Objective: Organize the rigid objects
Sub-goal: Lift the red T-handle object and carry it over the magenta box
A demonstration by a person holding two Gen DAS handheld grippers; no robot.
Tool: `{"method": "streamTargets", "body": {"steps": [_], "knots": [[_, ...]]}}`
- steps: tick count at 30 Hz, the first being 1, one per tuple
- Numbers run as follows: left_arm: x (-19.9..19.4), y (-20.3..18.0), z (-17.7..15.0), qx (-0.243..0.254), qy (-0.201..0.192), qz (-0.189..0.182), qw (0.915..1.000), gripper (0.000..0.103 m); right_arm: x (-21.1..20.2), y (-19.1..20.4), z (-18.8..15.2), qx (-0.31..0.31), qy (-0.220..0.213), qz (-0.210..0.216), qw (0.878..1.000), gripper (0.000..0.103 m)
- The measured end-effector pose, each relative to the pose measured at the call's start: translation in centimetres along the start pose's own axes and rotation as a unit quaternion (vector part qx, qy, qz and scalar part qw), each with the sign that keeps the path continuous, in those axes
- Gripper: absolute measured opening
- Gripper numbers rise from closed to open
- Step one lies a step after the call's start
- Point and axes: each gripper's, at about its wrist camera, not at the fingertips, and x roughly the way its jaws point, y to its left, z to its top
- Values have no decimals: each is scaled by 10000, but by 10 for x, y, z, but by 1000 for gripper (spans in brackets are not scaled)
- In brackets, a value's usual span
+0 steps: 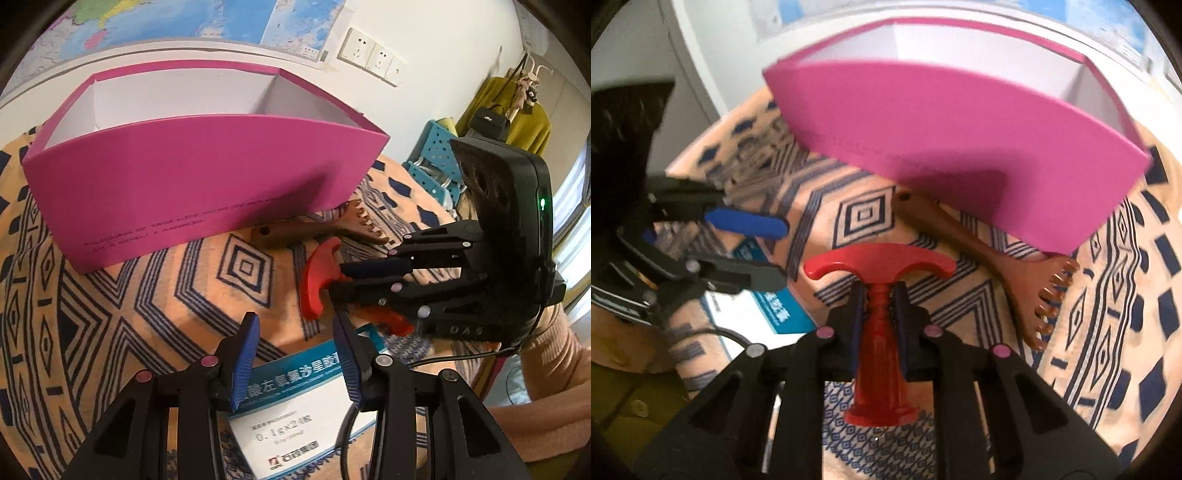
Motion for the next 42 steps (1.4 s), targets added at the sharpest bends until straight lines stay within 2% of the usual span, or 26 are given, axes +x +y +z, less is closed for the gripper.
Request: {"method": "streamTargets", "body": {"steps": [5,15,17,18,19,29,42], "knots": [[7,-14,3,175,65,-264,9995,42,-25,-16,-8,505,-501,307,9970,15],[35,-50,16,506,285,-800,9951,42,-36,-26,-19,1123,-894,615,9877,15],[39,-55,19,558,293,-886,9941,39,-38,-26,-20,1156,-942,629,9868,15],[40,-57,20,576,277,-905,9938,34,-40,-26,-21,1184,-977,638,9861,15],[41,-58,22,609,253,-888,9939,30,-42,-28,-22,1204,-1004,640,9856,15],[24,-61,35,717,-85,-885,9935,28,-64,-27,-20,1291,-1424,645,9792,15],[-17,-65,86,961,-706,-689,9905,28,-105,-25,34,871,-2045,430,9740,15]]}}
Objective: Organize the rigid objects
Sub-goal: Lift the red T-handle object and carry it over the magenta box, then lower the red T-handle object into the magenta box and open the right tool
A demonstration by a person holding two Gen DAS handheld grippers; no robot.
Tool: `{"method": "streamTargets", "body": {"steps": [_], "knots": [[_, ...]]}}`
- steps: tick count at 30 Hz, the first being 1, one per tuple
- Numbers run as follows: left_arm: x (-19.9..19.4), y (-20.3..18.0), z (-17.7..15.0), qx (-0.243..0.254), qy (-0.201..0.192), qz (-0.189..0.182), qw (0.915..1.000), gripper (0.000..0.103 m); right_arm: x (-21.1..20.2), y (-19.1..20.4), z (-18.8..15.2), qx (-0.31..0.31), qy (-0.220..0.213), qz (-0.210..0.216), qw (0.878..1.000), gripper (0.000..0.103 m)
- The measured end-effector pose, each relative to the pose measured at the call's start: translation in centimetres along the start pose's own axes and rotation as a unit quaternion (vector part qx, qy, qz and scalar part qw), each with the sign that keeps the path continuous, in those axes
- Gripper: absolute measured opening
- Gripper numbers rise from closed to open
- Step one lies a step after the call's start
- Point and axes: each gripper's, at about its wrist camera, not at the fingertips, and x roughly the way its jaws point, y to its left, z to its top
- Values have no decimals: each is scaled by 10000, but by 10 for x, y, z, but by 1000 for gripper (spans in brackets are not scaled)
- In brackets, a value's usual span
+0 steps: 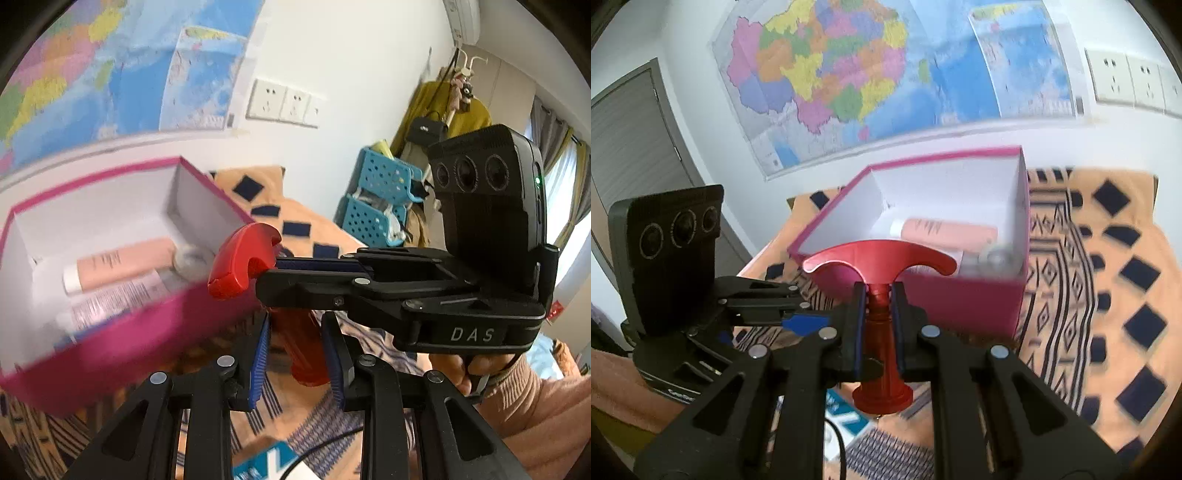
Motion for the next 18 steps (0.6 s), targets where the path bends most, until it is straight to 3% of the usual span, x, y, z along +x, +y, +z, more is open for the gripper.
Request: {"method": "streamTargets", "body": {"steps": [7,18], "knots": [[-4,15,32,-45,-207,154,9997,28,6,-1,33,-55,-177,139,9997,15],[6,36,66,-91,-278,409,9987,28,24,-9,69,-153,-258,24,9995,15]]}}
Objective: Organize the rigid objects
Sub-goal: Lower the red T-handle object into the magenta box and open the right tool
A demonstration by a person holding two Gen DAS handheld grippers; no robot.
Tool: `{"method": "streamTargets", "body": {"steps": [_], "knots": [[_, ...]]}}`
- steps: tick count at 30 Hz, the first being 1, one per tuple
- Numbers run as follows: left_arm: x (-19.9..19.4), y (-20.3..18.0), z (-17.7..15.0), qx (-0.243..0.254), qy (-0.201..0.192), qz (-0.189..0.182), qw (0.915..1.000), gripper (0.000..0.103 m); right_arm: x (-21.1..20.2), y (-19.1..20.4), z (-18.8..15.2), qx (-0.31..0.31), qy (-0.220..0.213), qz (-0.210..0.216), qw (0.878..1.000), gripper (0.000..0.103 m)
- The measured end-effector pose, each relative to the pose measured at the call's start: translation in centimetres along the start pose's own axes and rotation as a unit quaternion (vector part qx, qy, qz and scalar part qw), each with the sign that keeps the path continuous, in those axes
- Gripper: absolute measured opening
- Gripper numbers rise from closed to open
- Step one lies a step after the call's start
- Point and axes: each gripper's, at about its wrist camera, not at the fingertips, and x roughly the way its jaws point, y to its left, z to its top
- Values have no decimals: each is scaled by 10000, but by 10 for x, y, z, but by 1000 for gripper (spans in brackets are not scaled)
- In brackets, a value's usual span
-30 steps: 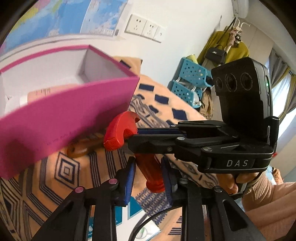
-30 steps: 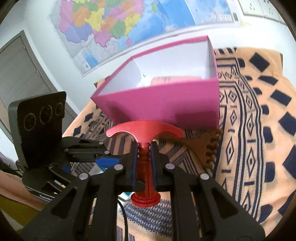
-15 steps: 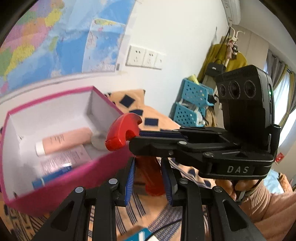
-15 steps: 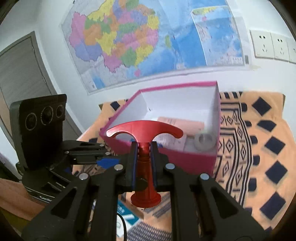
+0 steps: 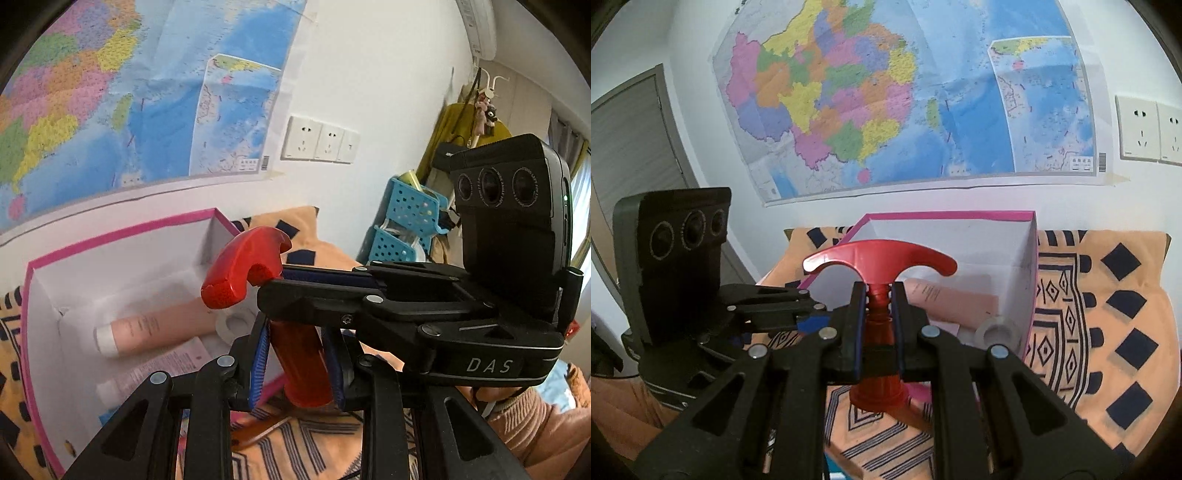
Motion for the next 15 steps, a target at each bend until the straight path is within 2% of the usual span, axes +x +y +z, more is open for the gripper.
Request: {"method": "streamTargets", "body": {"steps": [15], "knots": [[50,29,2,-361,458,160,9982,28,41,-35,1,320,394,-478,9976,15]]}}
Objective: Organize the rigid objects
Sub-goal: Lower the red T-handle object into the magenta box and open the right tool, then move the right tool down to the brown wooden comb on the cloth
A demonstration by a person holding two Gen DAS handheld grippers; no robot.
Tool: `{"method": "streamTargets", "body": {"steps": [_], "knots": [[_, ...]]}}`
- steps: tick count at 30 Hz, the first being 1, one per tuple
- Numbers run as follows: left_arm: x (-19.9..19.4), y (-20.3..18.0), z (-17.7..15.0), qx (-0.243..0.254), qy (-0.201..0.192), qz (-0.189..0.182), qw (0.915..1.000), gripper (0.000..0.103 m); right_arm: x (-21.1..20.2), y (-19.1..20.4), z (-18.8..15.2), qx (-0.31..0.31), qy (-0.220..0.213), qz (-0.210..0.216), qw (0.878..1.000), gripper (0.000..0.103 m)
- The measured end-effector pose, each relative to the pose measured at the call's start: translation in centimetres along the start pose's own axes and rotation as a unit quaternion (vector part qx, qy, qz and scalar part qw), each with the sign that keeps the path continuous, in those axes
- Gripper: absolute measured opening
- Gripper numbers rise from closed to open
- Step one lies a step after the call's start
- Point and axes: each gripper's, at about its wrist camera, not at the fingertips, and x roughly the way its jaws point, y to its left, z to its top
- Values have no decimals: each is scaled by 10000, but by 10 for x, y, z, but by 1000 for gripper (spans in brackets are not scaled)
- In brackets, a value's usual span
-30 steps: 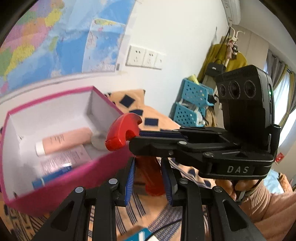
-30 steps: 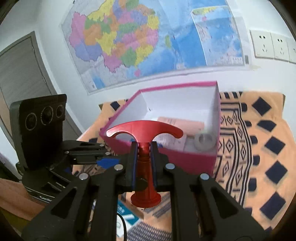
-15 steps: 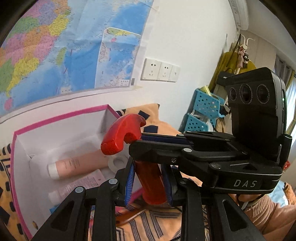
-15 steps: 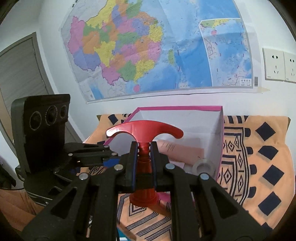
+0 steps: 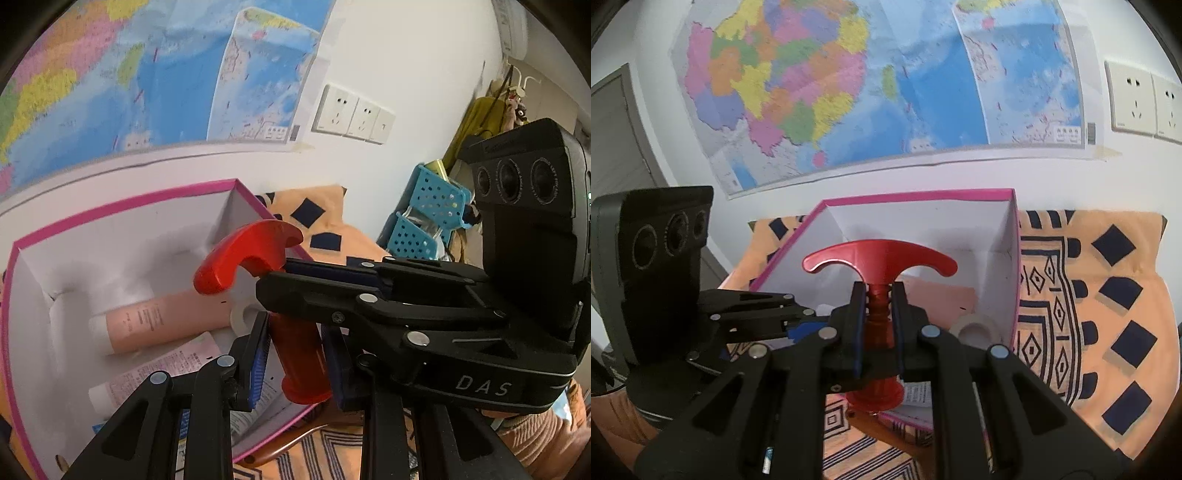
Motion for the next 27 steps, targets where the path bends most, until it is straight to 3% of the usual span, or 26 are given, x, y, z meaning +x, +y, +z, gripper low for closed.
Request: {"method": "streamTargets", "body": {"steps": [5,10,14,20,27], "knots": [[12,3,3,-34,112,62,9999,29,11,-12,0,198,117,-73,9997,17],[19,8,3,-75,174,166,9997,38,19,-19,0,305,246,-161,9991,18],[26,14,2,-174,300,390,9986,46,21,-24,-1,306,220,-607,9974,19],[27,26,-5,-391,325,410,9979,47,7,-23,-7,356,99,-446,9983,19],[12,23,-18,-268,184,501,9982,49,-12,-19,-20,391,76,-163,9991,20]]}}
